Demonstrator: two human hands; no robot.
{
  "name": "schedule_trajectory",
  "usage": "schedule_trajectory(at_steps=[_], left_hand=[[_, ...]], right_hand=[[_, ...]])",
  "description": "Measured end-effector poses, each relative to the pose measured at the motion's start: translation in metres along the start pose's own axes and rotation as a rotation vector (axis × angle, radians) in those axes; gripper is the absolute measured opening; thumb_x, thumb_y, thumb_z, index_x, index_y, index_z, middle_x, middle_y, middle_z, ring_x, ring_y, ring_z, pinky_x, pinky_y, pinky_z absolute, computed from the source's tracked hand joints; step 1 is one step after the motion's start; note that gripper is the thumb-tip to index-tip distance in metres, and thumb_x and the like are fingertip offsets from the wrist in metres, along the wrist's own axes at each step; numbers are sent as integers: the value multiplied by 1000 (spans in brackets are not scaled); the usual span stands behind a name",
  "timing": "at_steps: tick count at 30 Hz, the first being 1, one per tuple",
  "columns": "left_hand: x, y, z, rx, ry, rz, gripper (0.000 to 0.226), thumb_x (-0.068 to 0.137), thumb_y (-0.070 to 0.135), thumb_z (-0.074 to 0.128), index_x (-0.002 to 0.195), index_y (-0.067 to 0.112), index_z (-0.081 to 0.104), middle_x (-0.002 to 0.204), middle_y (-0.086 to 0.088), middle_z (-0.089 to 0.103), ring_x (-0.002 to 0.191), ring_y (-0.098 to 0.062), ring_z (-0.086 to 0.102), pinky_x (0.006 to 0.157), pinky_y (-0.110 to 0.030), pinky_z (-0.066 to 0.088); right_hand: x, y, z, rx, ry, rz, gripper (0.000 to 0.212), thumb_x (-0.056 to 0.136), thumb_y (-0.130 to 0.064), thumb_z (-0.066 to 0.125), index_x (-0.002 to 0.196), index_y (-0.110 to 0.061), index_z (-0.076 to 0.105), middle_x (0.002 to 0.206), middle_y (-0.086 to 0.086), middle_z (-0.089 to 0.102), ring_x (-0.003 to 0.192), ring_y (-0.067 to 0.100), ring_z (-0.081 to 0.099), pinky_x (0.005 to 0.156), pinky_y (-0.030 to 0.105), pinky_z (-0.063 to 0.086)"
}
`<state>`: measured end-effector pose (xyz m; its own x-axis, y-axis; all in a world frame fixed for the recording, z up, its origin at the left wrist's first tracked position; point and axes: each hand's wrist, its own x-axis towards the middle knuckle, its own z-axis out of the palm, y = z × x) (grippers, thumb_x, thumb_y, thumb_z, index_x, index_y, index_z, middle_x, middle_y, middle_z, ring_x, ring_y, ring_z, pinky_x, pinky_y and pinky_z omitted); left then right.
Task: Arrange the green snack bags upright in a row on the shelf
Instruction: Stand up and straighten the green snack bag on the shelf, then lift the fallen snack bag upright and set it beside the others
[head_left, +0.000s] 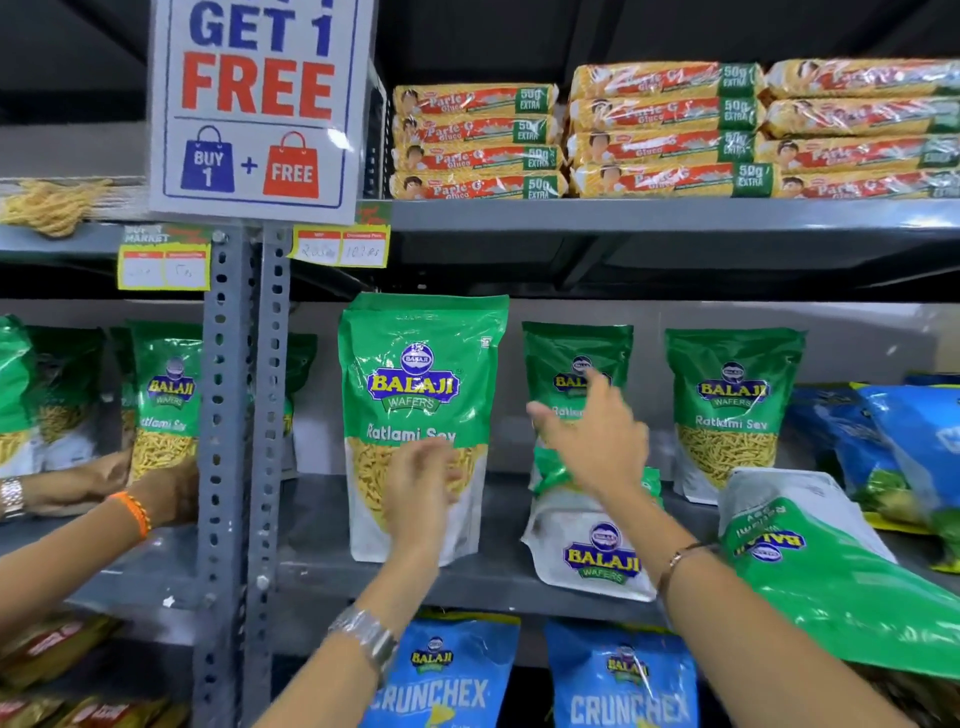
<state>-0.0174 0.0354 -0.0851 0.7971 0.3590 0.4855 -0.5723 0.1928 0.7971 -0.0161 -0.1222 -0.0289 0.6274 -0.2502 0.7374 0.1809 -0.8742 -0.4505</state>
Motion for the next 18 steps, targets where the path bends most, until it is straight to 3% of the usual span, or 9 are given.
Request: schedule_trajectory(at_steps=[2,4,5,7,9,13,16,18], left_hand=[[-7,-3,34,173,-304,-190,10,90,25,52,87,17,59,86,1,60,77,-12,61,68,-27,51],[-5,-17,60,394,-577,-357,47,86,52,48,113,15,58,113,-2,59,113,-23,55,97,-35,41],[-4,-22,67,467,-655,-405,67,83,60,45,131,12,46,133,-3,49,129,-24,42,105,-34,31],[1,-32,71,492,-715,-444,96,74,73,46,144,10,25,153,-4,25,141,-22,23,110,-34,22],[8,-40,69,463,-726,-478,114,53,84,55,141,14,34,153,-7,27,139,-23,28,113,-36,25],[13,-48,69,315,-772,-635,65,62,56,74,116,21,64,130,-7,59,124,-24,50,111,-41,31],[13,-42,66,145,-840,-751,34,76,35,71,98,9,67,99,-14,72,88,-25,69,84,-39,56],[15,-37,62,172,-841,-776,27,77,30,70,93,9,67,82,-10,73,74,-22,69,65,-32,58]], right_hand=[[10,30,-13,-150,-66,135,99,71,-77,44,142,-11,24,137,18,46,122,35,49,96,48,41],[16,58,-18,-93,-242,333,113,63,-83,46,144,-8,20,146,21,35,131,38,40,104,50,37],[16,67,-20,3,-320,427,123,57,-85,49,145,-6,17,150,20,29,136,37,34,107,51,34],[11,76,-27,187,-463,541,133,49,-79,62,147,-3,12,156,17,18,141,34,25,112,48,29],[7,81,-32,262,-590,587,111,68,-56,70,145,2,15,157,15,16,142,30,24,114,38,25],[2,90,-28,363,-633,659,63,74,-38,73,120,0,54,138,12,49,121,27,51,94,29,40],[-2,85,-31,517,-652,741,31,74,-29,76,82,-4,59,106,13,63,77,25,59,80,34,48],[-2,81,-35,500,-664,731,30,76,-27,74,82,-4,55,86,9,57,66,21,51,74,32,44]])
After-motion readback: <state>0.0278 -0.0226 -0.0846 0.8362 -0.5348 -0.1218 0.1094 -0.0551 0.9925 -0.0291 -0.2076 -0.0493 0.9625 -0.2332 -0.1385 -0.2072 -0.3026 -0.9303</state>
